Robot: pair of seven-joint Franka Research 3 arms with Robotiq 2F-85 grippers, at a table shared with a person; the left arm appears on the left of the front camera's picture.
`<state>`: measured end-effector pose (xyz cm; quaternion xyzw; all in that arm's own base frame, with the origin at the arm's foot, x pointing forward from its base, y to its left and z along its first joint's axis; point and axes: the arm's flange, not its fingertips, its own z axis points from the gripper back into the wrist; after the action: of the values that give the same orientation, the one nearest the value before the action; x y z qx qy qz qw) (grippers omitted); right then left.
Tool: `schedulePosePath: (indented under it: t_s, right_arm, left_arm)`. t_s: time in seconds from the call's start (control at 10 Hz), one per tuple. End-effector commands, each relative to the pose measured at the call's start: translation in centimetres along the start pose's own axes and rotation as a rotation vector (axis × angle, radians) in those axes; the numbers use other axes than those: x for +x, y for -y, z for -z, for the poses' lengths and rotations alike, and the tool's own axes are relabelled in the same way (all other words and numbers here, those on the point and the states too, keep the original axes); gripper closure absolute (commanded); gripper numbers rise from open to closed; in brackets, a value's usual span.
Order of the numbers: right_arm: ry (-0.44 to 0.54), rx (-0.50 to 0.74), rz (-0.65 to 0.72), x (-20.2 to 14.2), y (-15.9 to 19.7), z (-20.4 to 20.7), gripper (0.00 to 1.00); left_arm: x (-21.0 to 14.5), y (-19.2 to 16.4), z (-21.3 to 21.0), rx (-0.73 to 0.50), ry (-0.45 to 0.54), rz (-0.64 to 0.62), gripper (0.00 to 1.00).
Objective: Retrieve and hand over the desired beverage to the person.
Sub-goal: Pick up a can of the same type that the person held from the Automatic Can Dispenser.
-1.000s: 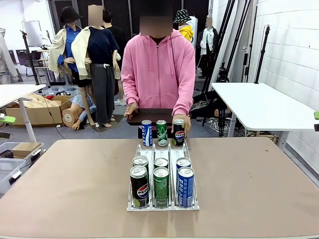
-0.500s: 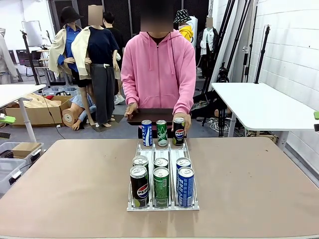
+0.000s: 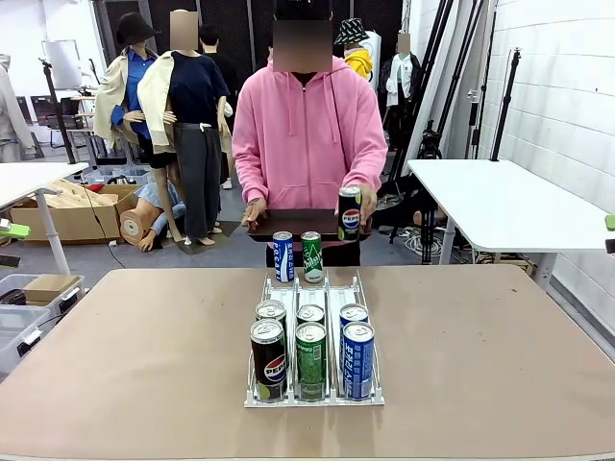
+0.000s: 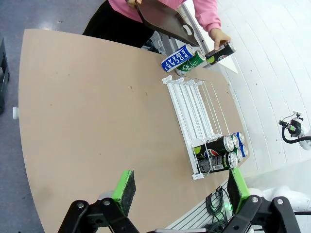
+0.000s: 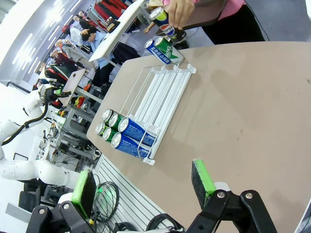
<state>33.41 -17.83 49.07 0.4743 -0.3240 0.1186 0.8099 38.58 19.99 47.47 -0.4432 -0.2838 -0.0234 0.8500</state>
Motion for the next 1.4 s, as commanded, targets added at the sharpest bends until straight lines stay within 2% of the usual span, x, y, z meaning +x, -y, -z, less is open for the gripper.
schedulePosePath:
  t_s: [0.0, 1.3]
  right_arm:
    - [0.005, 0.012, -0.002, 0.08, 0.09, -0.01, 0.00]
    - [0.005, 0.012, -0.002, 0.08, 0.09, -0.01, 0.00]
  left_arm:
    - [-0.15, 0.00, -0.14, -0.008, 0.007, 0.000, 0.00]
    - [-0.15, 0.00, -0.14, -0.008, 0.007, 0.000, 0.00]
